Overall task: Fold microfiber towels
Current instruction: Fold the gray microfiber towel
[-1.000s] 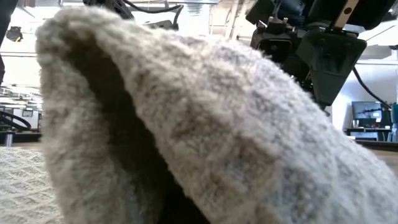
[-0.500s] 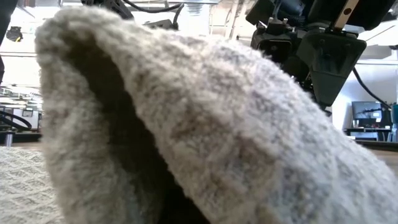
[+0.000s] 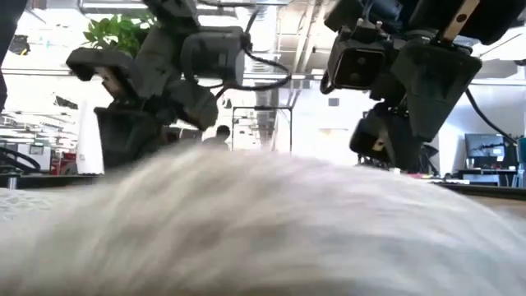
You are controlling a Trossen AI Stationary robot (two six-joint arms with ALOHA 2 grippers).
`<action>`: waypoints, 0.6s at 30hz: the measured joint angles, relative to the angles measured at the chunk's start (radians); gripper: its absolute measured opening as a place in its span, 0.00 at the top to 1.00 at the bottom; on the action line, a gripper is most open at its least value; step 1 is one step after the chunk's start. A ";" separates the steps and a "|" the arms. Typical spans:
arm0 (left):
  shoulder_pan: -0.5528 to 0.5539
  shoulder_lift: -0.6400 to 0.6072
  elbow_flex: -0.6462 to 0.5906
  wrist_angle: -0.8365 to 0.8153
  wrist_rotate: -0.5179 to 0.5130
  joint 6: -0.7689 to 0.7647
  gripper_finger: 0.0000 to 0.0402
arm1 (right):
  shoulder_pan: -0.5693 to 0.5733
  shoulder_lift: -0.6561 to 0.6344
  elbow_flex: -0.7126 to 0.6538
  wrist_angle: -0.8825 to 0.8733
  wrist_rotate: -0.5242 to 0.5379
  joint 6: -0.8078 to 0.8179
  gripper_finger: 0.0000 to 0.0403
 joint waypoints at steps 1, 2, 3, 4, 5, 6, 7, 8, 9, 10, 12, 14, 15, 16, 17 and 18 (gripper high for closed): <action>-0.001 0.000 0.027 -0.034 -0.028 0.007 1.00 | 0.000 0.000 0.000 0.006 0.019 -0.020 0.57; -0.001 0.000 0.055 -0.065 -0.054 0.011 1.00 | -0.002 0.000 0.000 0.015 0.043 -0.040 0.57; -0.001 0.000 0.087 -0.103 -0.075 0.012 1.00 | -0.004 0.000 0.000 0.028 0.070 -0.058 0.57; -0.001 -0.001 0.117 -0.136 -0.094 0.012 1.00 | -0.006 0.000 0.000 0.043 0.093 -0.073 0.57; -0.001 -0.002 0.149 -0.168 -0.114 0.013 1.00 | -0.012 0.000 0.000 0.058 0.116 -0.083 0.57; -0.003 -0.002 0.179 -0.193 -0.133 0.014 1.00 | -0.018 0.000 0.000 0.076 0.136 -0.095 0.57; -0.004 -0.002 0.213 -0.222 -0.155 0.019 1.00 | -0.025 0.000 0.000 0.099 0.147 -0.106 0.57; -0.007 -0.002 0.247 -0.248 -0.180 0.023 1.00 | -0.032 0.000 0.000 0.126 0.151 -0.114 0.57; -0.009 -0.002 0.279 -0.272 -0.200 0.025 1.00 | -0.040 0.000 0.000 0.156 0.153 -0.127 0.57; -0.014 -0.003 0.312 -0.291 -0.222 0.025 1.00 | -0.047 0.000 0.000 0.187 0.153 -0.144 0.57; -0.020 -0.003 0.371 -0.318 -0.266 0.026 1.00 | -0.061 0.000 0.000 0.261 0.164 -0.185 0.57; -0.027 -0.003 0.429 -0.345 -0.298 0.025 1.00 | -0.076 0.003 0.000 0.345 0.181 -0.201 0.57; -0.031 -0.003 0.454 -0.353 -0.316 0.024 1.00 | -0.083 0.005 0.000 0.376 0.197 -0.204 0.57; -0.036 -0.003 0.478 -0.363 -0.336 0.023 1.00 | -0.091 0.005 0.000 0.401 0.212 -0.206 0.57; -0.041 -0.003 0.499 -0.374 -0.362 0.020 1.00 | -0.097 0.005 0.000 0.430 0.223 -0.207 0.57; -0.046 -0.003 0.517 -0.377 -0.390 0.018 1.00 | -0.103 0.005 0.000 0.455 0.224 -0.207 0.57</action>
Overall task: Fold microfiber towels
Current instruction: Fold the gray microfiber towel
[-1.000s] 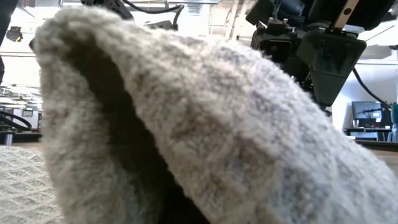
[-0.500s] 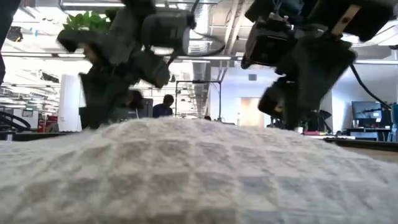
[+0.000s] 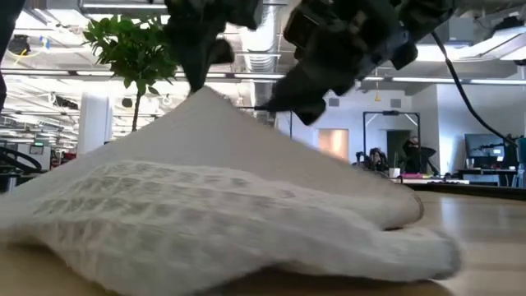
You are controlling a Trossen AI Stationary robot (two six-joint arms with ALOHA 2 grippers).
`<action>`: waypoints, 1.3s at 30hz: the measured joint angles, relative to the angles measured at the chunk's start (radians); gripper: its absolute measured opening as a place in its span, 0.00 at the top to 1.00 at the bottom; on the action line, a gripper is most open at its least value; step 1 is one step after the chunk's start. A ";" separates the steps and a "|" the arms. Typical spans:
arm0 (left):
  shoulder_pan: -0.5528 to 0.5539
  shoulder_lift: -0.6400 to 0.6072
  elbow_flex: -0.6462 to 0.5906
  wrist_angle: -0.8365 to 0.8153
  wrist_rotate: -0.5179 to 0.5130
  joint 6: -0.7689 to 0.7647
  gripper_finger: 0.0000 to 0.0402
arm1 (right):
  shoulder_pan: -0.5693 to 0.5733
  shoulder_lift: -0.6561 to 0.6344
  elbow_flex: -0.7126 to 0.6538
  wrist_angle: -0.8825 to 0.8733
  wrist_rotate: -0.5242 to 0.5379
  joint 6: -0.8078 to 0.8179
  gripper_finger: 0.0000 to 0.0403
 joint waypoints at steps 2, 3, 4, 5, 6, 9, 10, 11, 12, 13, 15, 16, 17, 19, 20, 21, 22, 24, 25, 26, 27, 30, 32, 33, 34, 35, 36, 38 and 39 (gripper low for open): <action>-0.007 0.000 0.027 0.002 -0.034 0.000 1.00 | -0.007 0.000 0.000 0.038 -0.005 -0.001 0.57; -0.009 0.000 0.036 0.001 -0.047 -0.001 1.00 | -0.008 0.000 0.000 0.048 -0.005 -0.002 0.57; -0.011 0.000 0.045 0.000 -0.056 -0.001 1.00 | -0.008 0.000 0.000 0.056 -0.005 -0.005 0.57; -0.012 0.000 0.054 0.000 -0.063 -0.001 1.00 | -0.008 0.000 0.000 0.065 -0.005 -0.006 0.57; -0.012 0.000 0.061 0.000 -0.067 -0.001 1.00 | -0.009 0.000 0.000 0.074 -0.005 -0.006 0.57; -0.012 0.000 0.076 0.001 -0.069 0.003 1.00 | -0.014 0.000 0.000 0.094 0.038 -0.001 0.57; -0.012 0.000 0.079 0.001 -0.069 0.010 1.00 | -0.015 0.001 0.000 0.093 0.060 -0.007 0.57; -0.013 0.000 0.082 0.001 -0.069 0.016 1.00 | -0.016 0.001 0.000 0.091 0.083 -0.016 0.57; -0.014 0.000 0.084 0.000 -0.069 0.017 1.00 | -0.016 0.001 0.000 0.090 0.100 -0.025 0.57; -0.015 0.000 0.087 0.000 -0.068 0.017 1.00 | -0.015 0.001 0.000 0.093 0.106 -0.027 0.57; -0.015 0.000 0.087 0.001 -0.067 0.021 1.00 | -0.014 0.001 0.000 0.107 0.117 -0.027 0.57; -0.015 0.000 0.087 0.001 -0.067 0.025 1.00 | -0.014 0.001 0.000 0.111 0.122 -0.028 0.57; -0.015 0.000 0.087 0.002 -0.067 0.027 1.00 | -0.014 0.001 0.000 0.111 0.124 -0.030 0.57; -0.016 0.000 0.087 0.003 -0.067 0.039 1.00 | -0.016 0.001 0.000 0.110 0.127 -0.027 0.57; -0.016 0.000 0.087 0.004 -0.068 0.048 1.00 | -0.016 0.001 0.000 0.110 0.127 -0.027 0.57; -0.016 0.000 0.087 0.005 -0.075 0.056 1.00 | -0.015 0.001 0.000 0.110 0.127 -0.027 0.57; -0.016 0.000 0.087 0.008 -0.085 0.061 1.00 | -0.014 0.001 0.000 0.110 0.127 -0.027 0.57; -0.016 0.000 0.087 0.014 -0.101 0.070 1.00 | -0.013 0.001 0.000 0.110 0.127 -0.026 0.57; -0.016 0.000 0.087 0.016 -0.104 0.075 1.00 | -0.013 0.001 0.000 0.110 0.127 -0.026 0.57; -0.016 0.000 0.087 0.019 -0.105 0.081 1.00 | -0.013 0.001 0.000 0.109 0.127 -0.026 0.57; -0.016 0.000 0.087 0.027 -0.106 0.086 1.00 | -0.013 0.001 0.000 0.109 0.126 -0.026 0.57; -0.016 0.000 0.106 0.022 -0.108 0.092 1.00 | -0.015 0.001 0.000 0.109 0.127 -0.026 0.57; -0.016 0.000 0.133 0.022 -0.110 0.096 1.00 | -0.014 0.001 0.000 0.109 0.126 -0.026 0.57; -0.016 0.000 0.146 0.020 -0.110 0.102 1.00 | -0.014 0.001 0.000 0.108 0.125 -0.026 0.57; -0.016 0.000 0.164 0.013 -0.111 0.107 1.00 | -0.014 0.001 0.000 0.104 0.124 -0.026 0.57; -0.016 0.000 0.184 0.001 -0.115 0.112 1.00 | -0.014 0.001 0.000 0.095 0.123 -0.026 0.57; -0.016 0.000 0.206 -0.012 -0.126 0.113 1.00 | -0.013 0.001 0.000 0.084 0.123 -0.026 0.57; -0.017 0.000 0.253 -0.040 -0.162 0.113 1.00 | -0.007 0.003 0.000 0.068 0.123 -0.026 0.57; -0.017 -0.001 0.273 -0.059 -0.182 0.114 1.00 | -0.004 0.003 0.000 0.061 0.122 -0.026 0.57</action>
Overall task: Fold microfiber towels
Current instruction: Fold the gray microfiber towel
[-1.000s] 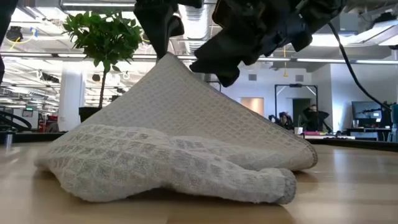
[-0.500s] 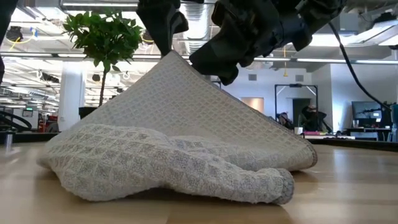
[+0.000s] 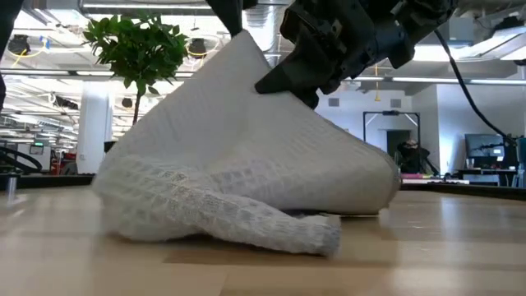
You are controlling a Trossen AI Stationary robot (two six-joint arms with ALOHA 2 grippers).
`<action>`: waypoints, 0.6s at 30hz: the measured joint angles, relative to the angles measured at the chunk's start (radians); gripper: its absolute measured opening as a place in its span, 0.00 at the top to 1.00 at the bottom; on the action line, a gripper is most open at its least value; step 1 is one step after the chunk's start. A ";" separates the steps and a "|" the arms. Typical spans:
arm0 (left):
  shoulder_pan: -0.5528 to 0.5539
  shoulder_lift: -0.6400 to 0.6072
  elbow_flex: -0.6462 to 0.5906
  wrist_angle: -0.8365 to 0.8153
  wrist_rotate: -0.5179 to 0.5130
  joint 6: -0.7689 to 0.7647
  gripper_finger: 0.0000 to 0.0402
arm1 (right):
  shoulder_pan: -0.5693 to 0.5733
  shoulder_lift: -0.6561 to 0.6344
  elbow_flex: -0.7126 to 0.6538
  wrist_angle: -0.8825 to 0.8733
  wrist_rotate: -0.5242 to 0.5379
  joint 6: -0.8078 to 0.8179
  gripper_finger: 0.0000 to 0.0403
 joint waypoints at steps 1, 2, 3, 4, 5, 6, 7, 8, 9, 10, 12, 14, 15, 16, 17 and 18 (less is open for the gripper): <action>0.000 0.000 0.020 -0.016 -0.016 0.000 1.00 | 0.005 0.000 0.000 -0.005 0.000 0.000 0.57; 0.000 0.000 0.042 -0.030 -0.029 0.000 1.00 | 0.010 0.000 0.000 -0.012 -0.002 0.000 0.57; 0.001 0.000 0.065 -0.044 -0.039 -0.002 1.00 | 0.014 0.000 0.000 -0.022 -0.004 0.000 0.57; 0.001 0.000 0.090 -0.061 -0.054 -0.009 1.00 | 0.019 0.000 0.000 -0.034 -0.004 0.000 0.57; 0.001 0.000 0.115 -0.073 -0.067 -0.014 1.00 | 0.023 0.000 0.000 -0.045 -0.004 0.000 0.57; 0.001 -0.001 0.135 -0.079 -0.078 -0.015 1.00 | 0.027 0.000 0.000 -0.054 -0.004 0.000 0.57; 0.001 -0.001 0.154 -0.085 -0.085 -0.016 1.00 | 0.032 0.000 0.000 -0.064 -0.004 0.000 0.57; 0.001 -0.001 0.174 -0.099 -0.087 -0.016 1.00 | 0.036 0.000 0.000 -0.073 -0.004 0.000 0.57; 0.001 -0.001 0.195 -0.113 -0.092 -0.016 1.00 | 0.041 0.000 0.000 -0.083 -0.004 0.000 0.57; 0.001 -0.001 0.213 -0.122 -0.104 -0.016 1.00 | 0.045 0.000 0.000 -0.091 -0.004 0.000 0.57; 0.001 -0.001 0.249 -0.141 -0.132 -0.016 1.00 | 0.054 0.000 0.000 -0.110 -0.004 0.000 0.57; 0.001 -0.001 0.286 -0.178 -0.156 -0.017 1.00 | 0.062 0.000 0.000 -0.125 -0.004 0.000 0.57; 0.001 -0.001 0.304 -0.184 -0.167 -0.017 1.00 | 0.065 0.000 0.000 -0.130 -0.004 0.000 0.57; 0.001 -0.001 0.319 -0.186 -0.175 -0.017 1.00 | 0.066 0.000 0.000 -0.136 -0.004 0.000 0.57; 0.001 -0.001 0.338 -0.191 -0.178 -0.019 1.00 | 0.069 0.000 0.000 -0.142 -0.004 0.000 0.57; 0.001 0.000 0.357 -0.201 -0.178 -0.020 1.00 | 0.071 0.000 0.000 -0.144 -0.004 0.000 0.57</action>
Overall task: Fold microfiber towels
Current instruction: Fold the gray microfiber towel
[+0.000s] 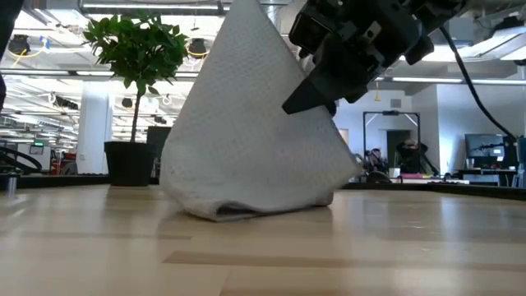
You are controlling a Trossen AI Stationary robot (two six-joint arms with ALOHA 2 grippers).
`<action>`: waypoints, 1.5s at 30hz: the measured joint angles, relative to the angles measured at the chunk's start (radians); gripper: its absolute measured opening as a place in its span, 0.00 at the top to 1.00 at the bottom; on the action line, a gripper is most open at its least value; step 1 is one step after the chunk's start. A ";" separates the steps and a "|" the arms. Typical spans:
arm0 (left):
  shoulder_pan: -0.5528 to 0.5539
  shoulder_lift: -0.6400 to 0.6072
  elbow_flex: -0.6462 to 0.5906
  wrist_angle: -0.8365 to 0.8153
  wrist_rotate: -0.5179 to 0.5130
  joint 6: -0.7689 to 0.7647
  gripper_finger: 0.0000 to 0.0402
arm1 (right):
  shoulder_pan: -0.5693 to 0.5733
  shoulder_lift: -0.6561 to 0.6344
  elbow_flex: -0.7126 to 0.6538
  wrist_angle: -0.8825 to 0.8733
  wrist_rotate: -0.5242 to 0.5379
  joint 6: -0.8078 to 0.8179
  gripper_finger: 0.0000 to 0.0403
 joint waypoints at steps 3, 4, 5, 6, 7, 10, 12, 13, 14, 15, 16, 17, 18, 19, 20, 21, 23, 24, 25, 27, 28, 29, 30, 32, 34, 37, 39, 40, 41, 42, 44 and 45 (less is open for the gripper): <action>-0.006 -0.002 0.048 -0.004 -0.004 0.001 1.00 | 0.000 0.000 0.000 0.000 0.000 0.000 0.57; -0.010 -0.002 0.062 -0.008 -0.004 0.004 1.00 | 0.000 0.000 0.000 -0.001 0.001 0.000 0.57; -0.014 -0.001 0.069 -0.008 -0.005 0.005 1.00 | -0.002 0.000 0.000 -0.003 0.002 0.000 0.57; -0.019 -0.003 0.067 0.000 -0.009 0.007 1.00 | -0.005 0.000 0.000 -0.010 0.002 0.000 0.57; -0.024 -0.010 0.064 0.004 -0.014 0.013 1.00 | -0.009 0.000 0.000 -0.021 0.002 0.000 0.57; -0.039 -0.018 0.066 -0.014 -0.042 0.014 1.00 | -0.011 0.000 0.000 -0.055 0.005 0.000 0.57; -0.048 -0.020 0.068 -0.033 -0.066 0.003 1.00 | -0.011 0.000 0.000 -0.078 0.004 0.000 0.57; -0.051 -0.020 0.068 -0.040 -0.074 0.000 1.00 | -0.010 0.000 0.000 -0.085 0.004 0.000 0.57; -0.054 -0.020 0.068 -0.041 -0.081 -0.004 1.00 | -0.007 0.000 0.000 -0.092 0.004 0.000 0.57; -0.056 -0.020 0.068 -0.040 -0.086 -0.007 1.00 | -0.006 0.000 0.000 -0.096 0.004 0.000 0.58; -0.057 -0.020 0.068 -0.040 -0.088 -0.007 1.00 | -0.006 0.000 0.000 -0.097 0.004 0.000 0.60; -0.058 -0.020 0.068 -0.041 -0.088 -0.007 1.00 | -0.006 0.000 0.000 -0.097 0.004 0.000 0.62; -0.058 -0.020 0.068 -0.040 -0.088 -0.006 1.00 | -0.006 0.000 0.000 -0.097 0.004 0.000 0.65; -0.058 -0.020 0.068 -0.040 -0.088 -0.006 1.00 | -0.006 0.000 0.000 -0.099 0.004 0.000 0.69; -0.058 -0.020 0.068 -0.040 -0.088 -0.006 1.00 | -0.007 0.000 0.000 -0.100 0.007 0.001 0.74; -0.058 -0.020 0.068 -0.040 -0.088 -0.006 1.00 | -0.007 0.000 0.000 -0.102 0.012 0.004 0.80; -0.058 -0.020 0.068 -0.040 -0.088 -0.009 1.00 | -0.007 0.000 0.000 -0.109 0.015 0.010 0.92; -0.058 -0.020 0.068 -0.040 -0.088 -0.015 1.00 | -0.006 0.000 0.000 -0.117 0.015 0.008 0.96; -0.058 -0.020 0.068 -0.040 -0.088 -0.019 1.00 | -0.006 -0.002 0.000 -0.129 0.017 0.008 0.97; -0.058 -0.020 0.068 -0.040 -0.088 -0.023 1.00 | -0.006 -0.022 0.000 -0.165 0.034 0.019 0.96; -0.058 -0.020 0.068 -0.040 -0.084 -0.023 1.00 | -0.006 -0.037 0.000 -0.183 0.050 0.023 0.96; -0.058 -0.020 0.068 -0.040 -0.079 -0.024 1.00 | -0.006 -0.059 0.000 -0.217 0.078 0.025 0.97; -0.057 -0.020 0.068 -0.040 -0.071 -0.026 1.00 | -0.006 -0.082 0.000 -0.249 0.110 0.025 0.98; -0.051 -0.021 0.061 -0.040 -0.048 -0.033 1.00 | -0.006 -0.142 0.000 -0.307 0.166 0.025 0.99; -0.043 -0.021 0.043 -0.039 -0.032 -0.042 1.00 | -0.006 -0.214 0.000 -0.341 0.208 0.025 0.98; -0.036 -0.021 0.007 -0.040 -0.031 -0.053 1.00 | -0.006 -0.325 0.000 -0.411 0.269 0.024 0.99; -0.036 -0.021 -0.022 -0.040 -0.031 -0.053 1.00 | -0.008 -0.392 0.000 -0.469 0.312 0.024 0.99; -0.037 -0.021 -0.037 -0.040 -0.031 -0.058 1.00 | -0.011 -0.426 0.000 -0.497 0.335 0.025 0.99; -0.037 -0.022 -0.052 -0.039 -0.032 -0.069 1.00 | -0.015 -0.459 0.000 -0.528 0.356 0.025 0.99; -0.038 -0.023 -0.069 -0.039 -0.034 -0.078 1.00 | -0.020 -0.487 0.000 -0.548 0.374 0.025 0.99; -0.037 -0.031 -0.112 -0.019 -0.036 -0.086 1.00 | -0.027 -0.537 0.000 -0.588 0.400 0.025 0.99; -0.037 -0.038 -0.140 -0.001 -0.036 -0.079 1.00 | -0.032 -0.557 0.000 -0.602 0.406 0.026 0.99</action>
